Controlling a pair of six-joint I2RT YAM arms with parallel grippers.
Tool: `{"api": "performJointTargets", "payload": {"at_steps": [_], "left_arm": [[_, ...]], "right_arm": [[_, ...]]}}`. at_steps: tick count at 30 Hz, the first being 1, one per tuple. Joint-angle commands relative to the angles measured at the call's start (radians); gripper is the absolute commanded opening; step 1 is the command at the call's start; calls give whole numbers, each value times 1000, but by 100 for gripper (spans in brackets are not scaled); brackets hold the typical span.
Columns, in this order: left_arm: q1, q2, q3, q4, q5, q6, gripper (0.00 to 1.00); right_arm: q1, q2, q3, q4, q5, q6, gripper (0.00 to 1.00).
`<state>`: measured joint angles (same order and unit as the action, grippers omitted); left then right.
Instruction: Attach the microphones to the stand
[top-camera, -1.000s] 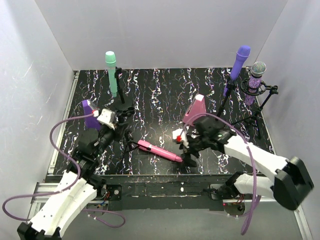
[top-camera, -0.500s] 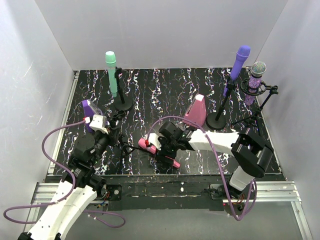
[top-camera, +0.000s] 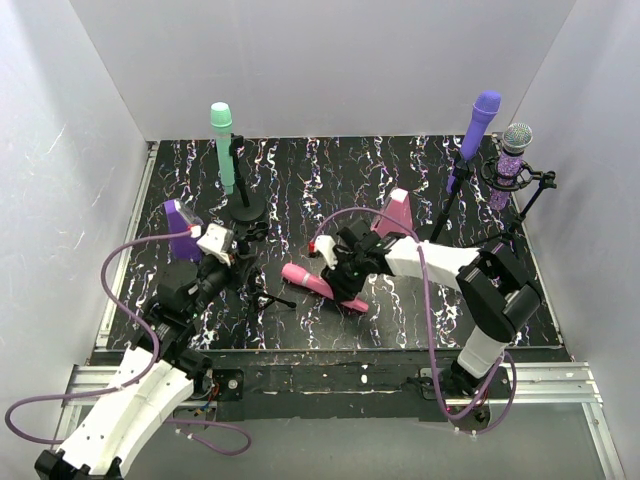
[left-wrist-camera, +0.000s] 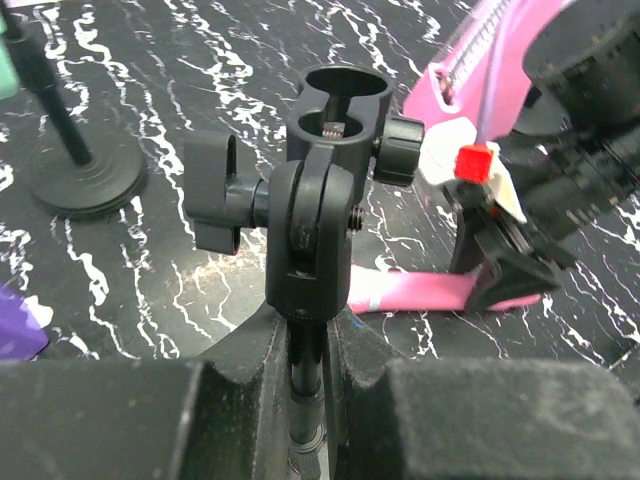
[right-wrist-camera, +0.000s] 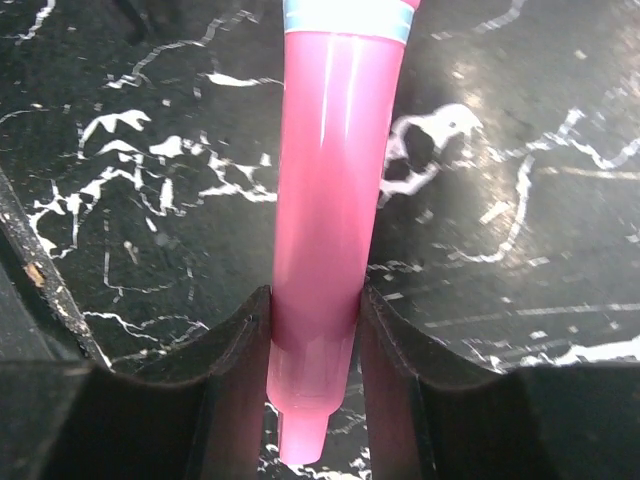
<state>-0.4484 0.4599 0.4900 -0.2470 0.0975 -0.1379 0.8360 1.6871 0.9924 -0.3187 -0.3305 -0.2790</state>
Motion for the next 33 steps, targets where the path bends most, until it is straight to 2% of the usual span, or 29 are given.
{"api": "performJointTargets", "payload": {"at_steps": [1,2,4,8,10,13,15,18,20,26,29,33], "left_arm": [[-3,72,50,69,177,20,0],[-3,83,55,74,177,27,0],[-3,92,62,84,171,41,0],[-3,89,59,86,163,43,0],[-3,80,45,84,159,38,0],[-3,60,18,94,162,37,0],[-3,59,1,113,179,35,0],[-3,88,-14,172,223,38,0],[-3,134,-14,231,257,41,0],[-3,321,5,464,369,49,0],[-4,439,53,531,409,67,0],[-6,574,108,642,449,70,0]], "right_arm": [[-38,-18,22,-80,11,-14,44],[-38,-20,25,-83,37,-14,52],[-35,-10,35,-88,106,-17,62],[-35,34,71,-111,209,-25,67],[-35,54,80,-125,223,-25,66],[-37,65,81,-128,234,-28,59],[-38,66,84,-131,232,-28,29],[-67,53,95,-145,170,-16,8],[-115,16,89,-145,72,3,3],[-239,-222,55,-132,-204,17,2],[-288,-358,63,-155,-293,18,1],[-403,-475,153,-247,-392,1,1]]}}
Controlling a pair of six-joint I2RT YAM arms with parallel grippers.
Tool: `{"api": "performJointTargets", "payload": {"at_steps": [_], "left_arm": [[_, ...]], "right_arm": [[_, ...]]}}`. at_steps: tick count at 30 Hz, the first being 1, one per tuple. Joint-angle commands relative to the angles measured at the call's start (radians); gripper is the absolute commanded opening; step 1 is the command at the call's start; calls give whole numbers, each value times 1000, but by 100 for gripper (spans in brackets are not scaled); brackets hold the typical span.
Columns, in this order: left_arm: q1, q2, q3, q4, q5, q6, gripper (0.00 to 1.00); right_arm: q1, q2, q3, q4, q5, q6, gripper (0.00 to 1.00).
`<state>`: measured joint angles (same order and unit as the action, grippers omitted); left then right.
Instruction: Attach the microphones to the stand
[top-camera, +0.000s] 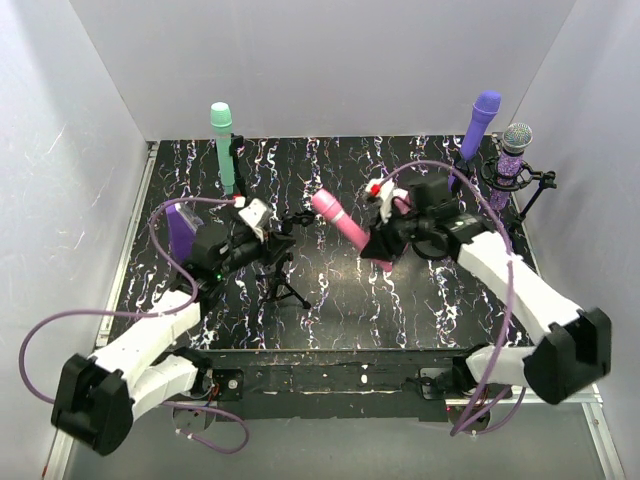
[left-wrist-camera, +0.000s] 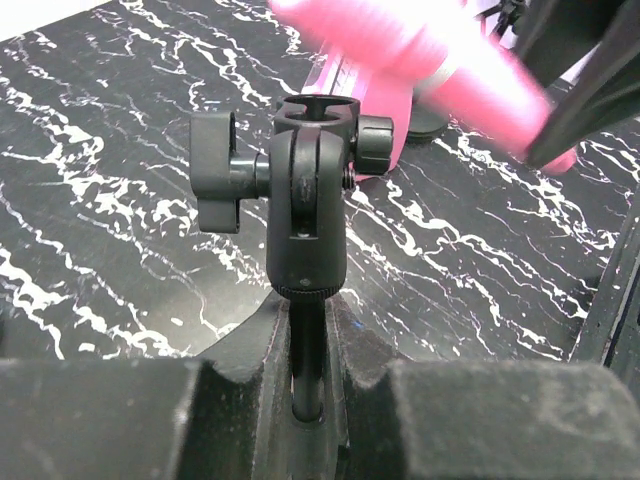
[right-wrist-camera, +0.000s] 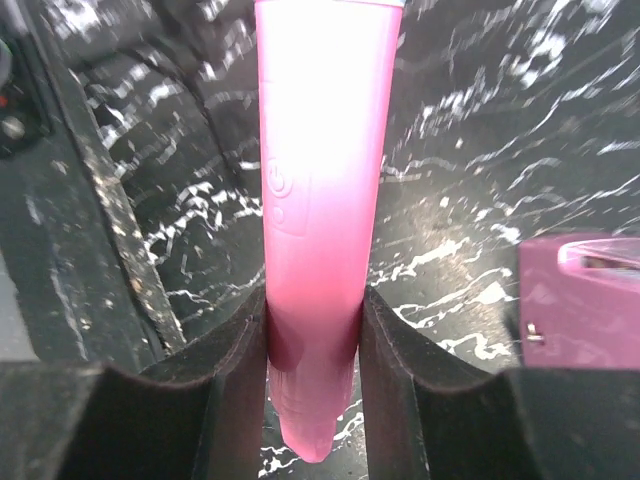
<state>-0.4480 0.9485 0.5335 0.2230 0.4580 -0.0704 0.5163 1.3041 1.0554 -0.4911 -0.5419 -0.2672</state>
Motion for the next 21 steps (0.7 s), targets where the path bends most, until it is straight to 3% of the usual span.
{"api": "performJointTargets", "payload": {"at_steps": [1,6,12,21], "left_arm": [[-6,120,71,208,88,-3,0],[-29,197,85,364,56,-48,0],[-61,219,143,397,36,-48,0],[-98,380,143,561,28,-46,0]], "right_arm": [[-110,-107,113,-93,-196,-12,1],[-157,-176,160,-87,-266,49,1],[-157,-224,137,-14,-299,123,1],[-163,-236,104,16,-320,148,1]]}}
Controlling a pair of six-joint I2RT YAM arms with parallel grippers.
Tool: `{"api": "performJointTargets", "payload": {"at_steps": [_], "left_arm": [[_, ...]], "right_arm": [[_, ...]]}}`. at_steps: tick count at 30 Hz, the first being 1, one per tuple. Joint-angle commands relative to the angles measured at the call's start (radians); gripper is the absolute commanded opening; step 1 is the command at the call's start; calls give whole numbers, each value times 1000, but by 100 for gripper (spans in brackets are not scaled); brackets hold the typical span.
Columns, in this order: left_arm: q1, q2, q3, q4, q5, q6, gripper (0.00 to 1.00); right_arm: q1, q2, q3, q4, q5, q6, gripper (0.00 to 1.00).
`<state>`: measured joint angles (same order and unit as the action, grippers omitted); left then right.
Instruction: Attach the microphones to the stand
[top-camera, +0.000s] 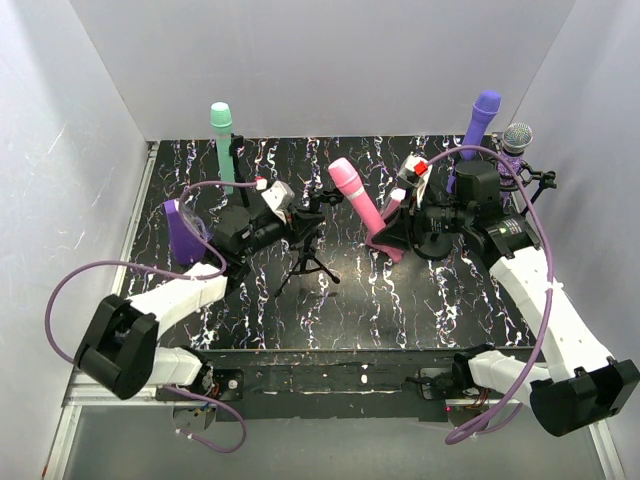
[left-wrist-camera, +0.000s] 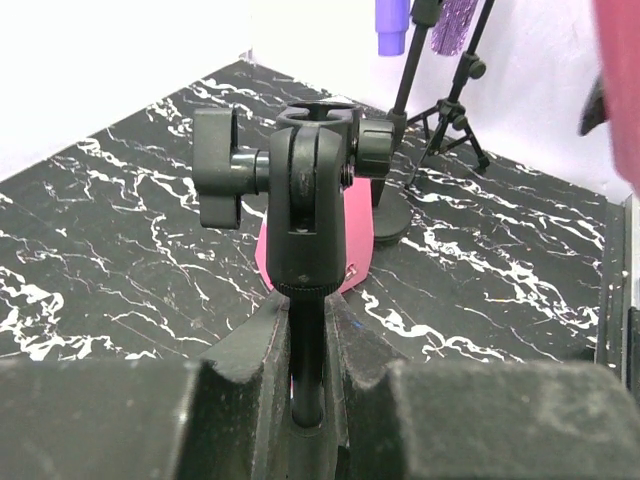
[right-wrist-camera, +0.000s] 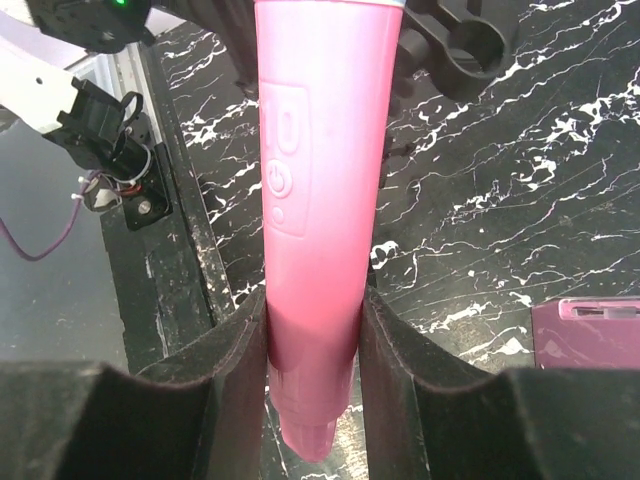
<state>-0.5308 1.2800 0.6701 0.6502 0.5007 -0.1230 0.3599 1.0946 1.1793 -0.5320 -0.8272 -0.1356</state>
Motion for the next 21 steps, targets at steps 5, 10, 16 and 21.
{"api": "performJointTargets", "payload": {"at_steps": [5,10,16,21], "left_arm": [[-31,85,-53,238,-48,-21,0],[-51,-16,-113,117,-48,34,1],[-51,-217,-220,-41,-99,78,21],[-54,-324,-260,-130,-143,86,42]], "right_arm": [[-21,-56,-58,47,-50,10,1],[-36,-96,-87,35,-73,-2,1],[-52,-108,-98,26,-95,-10,1],[-55,-105,-96,23,-116,-13,1]]}}
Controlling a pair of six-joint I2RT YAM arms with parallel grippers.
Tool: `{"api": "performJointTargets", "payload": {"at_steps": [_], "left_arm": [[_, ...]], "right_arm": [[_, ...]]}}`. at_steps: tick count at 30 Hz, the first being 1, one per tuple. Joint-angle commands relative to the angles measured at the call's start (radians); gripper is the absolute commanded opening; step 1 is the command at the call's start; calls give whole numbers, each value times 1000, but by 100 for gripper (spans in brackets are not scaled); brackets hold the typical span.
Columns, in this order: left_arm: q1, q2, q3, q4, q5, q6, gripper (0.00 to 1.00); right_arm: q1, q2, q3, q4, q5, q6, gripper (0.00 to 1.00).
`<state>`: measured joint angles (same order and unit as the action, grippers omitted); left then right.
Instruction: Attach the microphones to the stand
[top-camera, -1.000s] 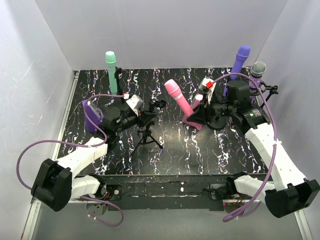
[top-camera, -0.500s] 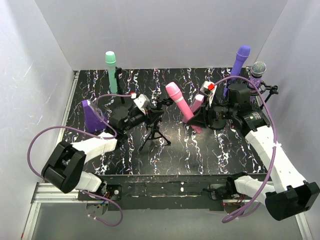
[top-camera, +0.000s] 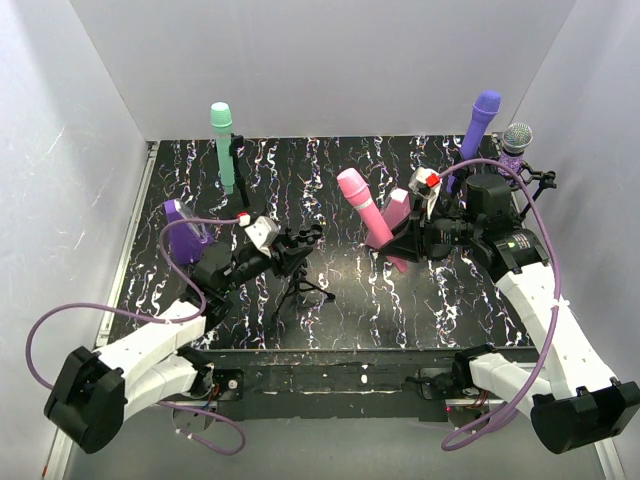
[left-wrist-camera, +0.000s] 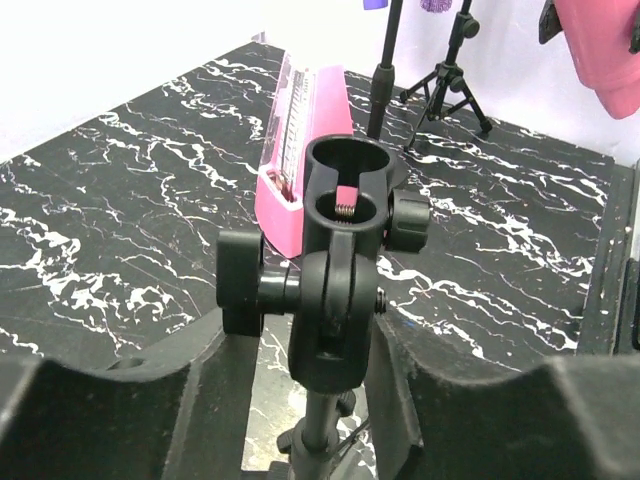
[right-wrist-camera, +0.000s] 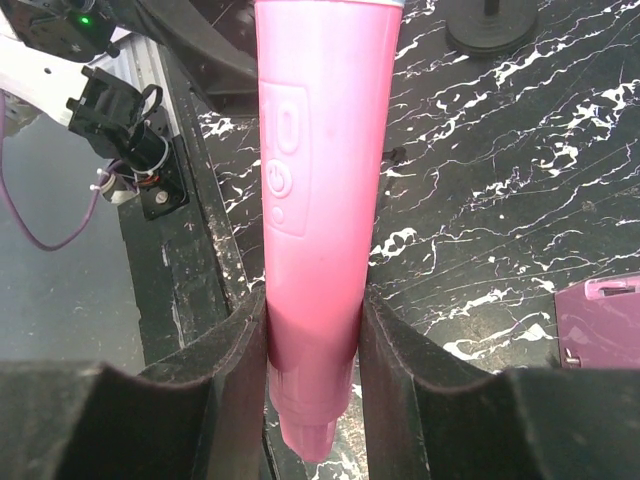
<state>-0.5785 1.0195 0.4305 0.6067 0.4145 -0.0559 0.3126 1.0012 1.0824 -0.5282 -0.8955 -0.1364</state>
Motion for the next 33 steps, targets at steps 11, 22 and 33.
{"api": "performJointTargets", "payload": {"at_steps": [11,22,33], "left_arm": [[-6,-346,19,-368,-186,-103,98],[-4,-370,378,-747,-15,-629,98],[-171,-72,464,-338,-115,-762,98]], "right_arm": [[-6,-41,-7,2,-109,-40,1],[19,-9,-10,85,-235,0,1],[29,20,50,160,-292,187,1]]}}
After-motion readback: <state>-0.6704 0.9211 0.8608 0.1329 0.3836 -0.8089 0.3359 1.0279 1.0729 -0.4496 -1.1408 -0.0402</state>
